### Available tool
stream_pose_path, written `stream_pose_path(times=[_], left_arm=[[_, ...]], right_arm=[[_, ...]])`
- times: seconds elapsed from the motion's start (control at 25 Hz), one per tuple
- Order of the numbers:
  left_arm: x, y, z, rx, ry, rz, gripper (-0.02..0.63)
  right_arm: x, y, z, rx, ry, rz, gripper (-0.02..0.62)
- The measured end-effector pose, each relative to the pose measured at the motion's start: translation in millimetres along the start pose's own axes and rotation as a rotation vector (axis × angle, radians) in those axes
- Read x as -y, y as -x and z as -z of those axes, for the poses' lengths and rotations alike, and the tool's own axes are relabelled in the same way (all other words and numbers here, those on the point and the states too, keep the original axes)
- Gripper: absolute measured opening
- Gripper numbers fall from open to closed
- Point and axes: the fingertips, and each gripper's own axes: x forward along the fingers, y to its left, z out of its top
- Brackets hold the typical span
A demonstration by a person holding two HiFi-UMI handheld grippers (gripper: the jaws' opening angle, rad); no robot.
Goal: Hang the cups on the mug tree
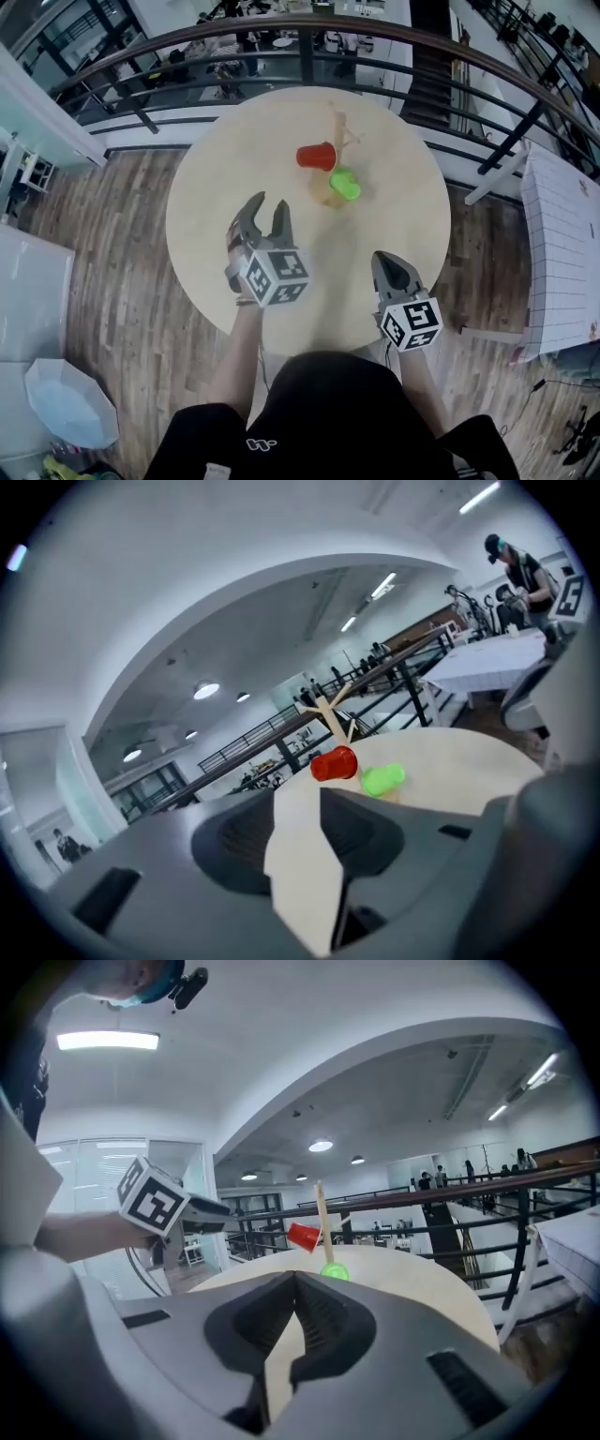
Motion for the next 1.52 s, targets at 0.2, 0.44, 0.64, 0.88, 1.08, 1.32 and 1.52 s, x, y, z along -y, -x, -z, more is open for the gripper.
stream_pose_path(times=[0.2, 0.44, 0.64, 0.88, 1.08, 1.32, 1.52], left_arm=[[-8, 43, 20, 0.029, 0.285, -0.024, 0.062], [6, 80, 31, 0.071, 0.57, -0.009, 0.014], [30, 91, 45, 0.051, 0.623, 0.011, 0.012], [35, 91, 36, 0.07, 0.599, 0.042, 0.013], [34, 94, 33, 0.074, 0.582, 0.047, 0.012], [38, 91, 29, 0.079, 0.578, 0.055, 0.013], [41, 88, 35, 0.061, 0.581, 0.064, 0.013]], right_arm=[[-25, -3, -30, 0.058, 0.05, -0.023, 0.009], [-33, 9, -38, 0.101, 0.064, 0.023, 0.009], [-30, 11, -38, 0.105, 0.044, 0.075, 0.009], [-34, 12, -37, 0.09, 0.051, 0.064, 0.009], [-38, 14, -35, 0.084, 0.072, 0.054, 0.009], [-35, 15, -31, 0.08, 0.068, 0.054, 0.009], [-35, 13, -32, 0.08, 0.068, 0.054, 0.009]])
